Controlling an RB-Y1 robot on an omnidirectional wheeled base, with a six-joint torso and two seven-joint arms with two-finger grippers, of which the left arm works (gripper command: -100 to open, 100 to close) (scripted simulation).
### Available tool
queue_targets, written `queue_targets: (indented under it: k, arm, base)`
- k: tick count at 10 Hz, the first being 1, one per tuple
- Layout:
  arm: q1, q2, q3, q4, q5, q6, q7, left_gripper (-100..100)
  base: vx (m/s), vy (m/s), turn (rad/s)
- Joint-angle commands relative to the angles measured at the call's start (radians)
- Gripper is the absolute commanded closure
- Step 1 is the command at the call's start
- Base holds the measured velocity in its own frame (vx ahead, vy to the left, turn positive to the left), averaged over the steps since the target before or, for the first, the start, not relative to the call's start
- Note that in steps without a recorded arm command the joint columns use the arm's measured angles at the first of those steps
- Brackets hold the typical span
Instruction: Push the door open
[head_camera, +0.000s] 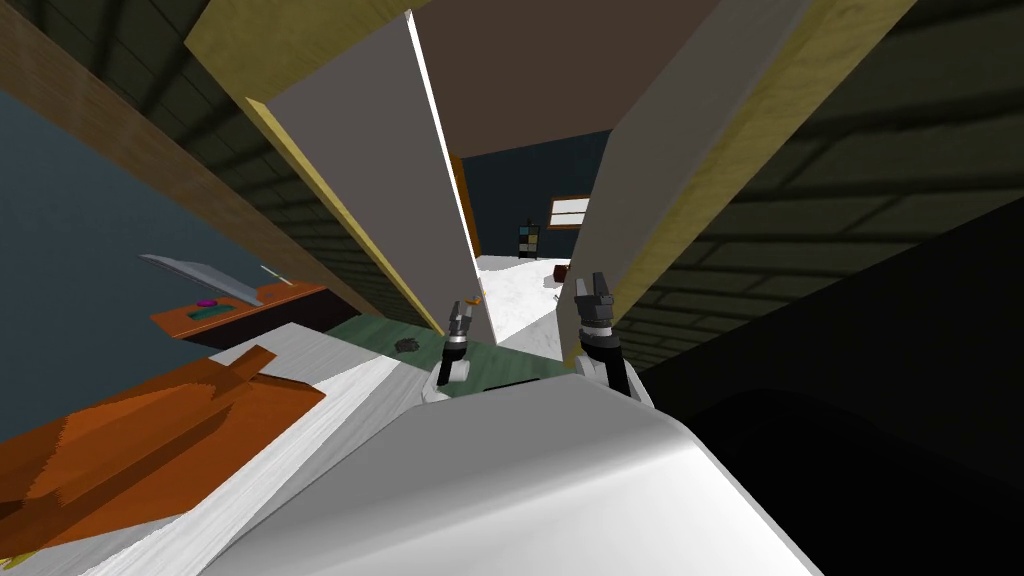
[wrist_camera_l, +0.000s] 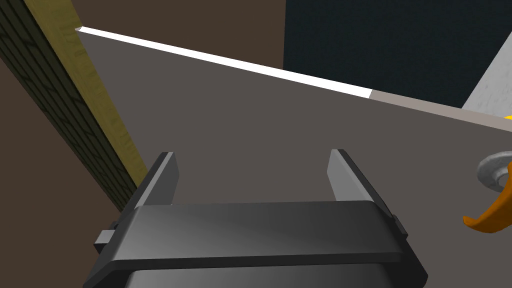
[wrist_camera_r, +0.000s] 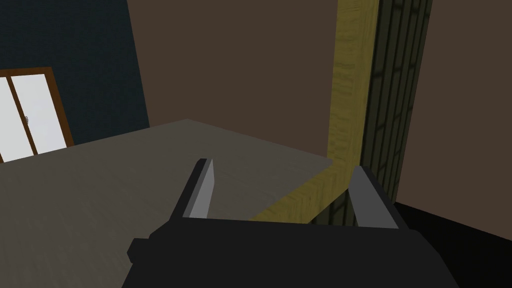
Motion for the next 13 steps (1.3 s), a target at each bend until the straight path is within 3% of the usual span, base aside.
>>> queue_targets:
  k: [1, 6, 9, 12, 13]
  arm:
    - [-0.008, 0.001, -0.002, 0.031, -0.001, -0.005, 0.0, -100]
    - [-0.079, 0.017, -0.014, 0.189, 0.0, -0.031, 0.007, -100]
    - [-0.096, 0.021, -0.016, 0.247, 0.0, -0.038, 0.009, -100]
    - [-0.144, 0.031, -0.025, 0.363, 0.001, -0.056, 0.014, -100]
    - [-0.144, 0.031, -0.025, 0.372, 0.001, -0.056, 0.014, -100]
  base:
    - [0.034, 0.028, -0.028]
    - [0.058, 0.041, -0.058]
    - [0.05, 0.036, -0.033]
    - [0.065, 0.055, -0.07]
    - [0.048, 0.051, -0.013]
